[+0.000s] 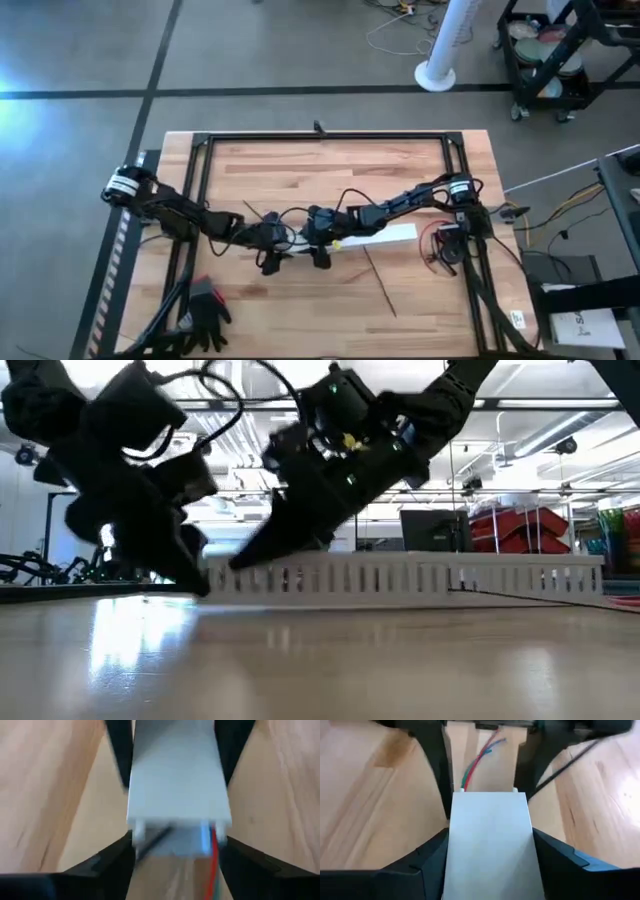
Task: Ziptie cables
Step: Close the white cable duct
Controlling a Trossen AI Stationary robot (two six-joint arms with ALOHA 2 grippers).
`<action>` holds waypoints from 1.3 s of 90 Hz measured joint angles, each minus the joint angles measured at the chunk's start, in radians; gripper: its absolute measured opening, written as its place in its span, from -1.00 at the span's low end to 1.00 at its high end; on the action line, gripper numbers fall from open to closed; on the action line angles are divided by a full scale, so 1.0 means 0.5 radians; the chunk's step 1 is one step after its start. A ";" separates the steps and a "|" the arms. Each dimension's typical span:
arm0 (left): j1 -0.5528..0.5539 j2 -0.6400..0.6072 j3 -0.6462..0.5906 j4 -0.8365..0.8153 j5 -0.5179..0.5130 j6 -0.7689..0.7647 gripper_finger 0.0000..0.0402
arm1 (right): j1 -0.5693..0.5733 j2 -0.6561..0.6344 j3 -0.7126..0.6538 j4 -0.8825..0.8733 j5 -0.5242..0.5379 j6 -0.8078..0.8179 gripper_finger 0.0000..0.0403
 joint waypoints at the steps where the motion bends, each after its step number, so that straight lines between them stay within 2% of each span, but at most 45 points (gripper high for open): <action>1: -0.001 0.003 -0.006 0.004 -0.001 -0.007 0.27 | 0.000 0.000 -0.001 0.000 0.003 0.000 0.12; 14: -0.017 0.061 -0.060 0.152 -0.012 -0.009 0.25 | -0.013 -0.002 -0.001 -0.006 0.074 0.014 0.17; 33: -0.026 0.158 -0.064 0.287 -0.084 0.091 0.13 | -0.027 -0.003 -0.001 -0.005 0.045 0.004 0.12; 45: -0.026 0.157 -0.080 0.298 -0.132 0.127 0.10 | -0.025 -0.003 -0.001 -0.005 0.027 -0.027 0.16; 59: -0.024 0.101 -0.099 0.278 -0.211 0.159 0.17 | -0.023 -0.003 -0.001 -0.008 0.004 -0.040 0.17; 77: -0.019 0.097 -0.116 0.306 -0.457 0.277 0.33 | -0.022 -0.003 -0.001 0.000 -0.007 -0.055 0.12; 96: -0.020 0.284 -0.114 0.583 -0.448 0.299 0.46 | -0.021 -0.003 -0.001 0.003 -0.011 -0.046 0.17; 107: -0.020 0.394 -0.113 0.732 -0.452 0.327 0.46 | -0.020 -0.003 -0.002 0.004 -0.011 -0.042 0.13; 117: -0.020 0.453 -0.113 0.747 -0.458 0.325 0.37 | -0.019 -0.003 -0.002 -0.002 -0.013 -0.045 0.12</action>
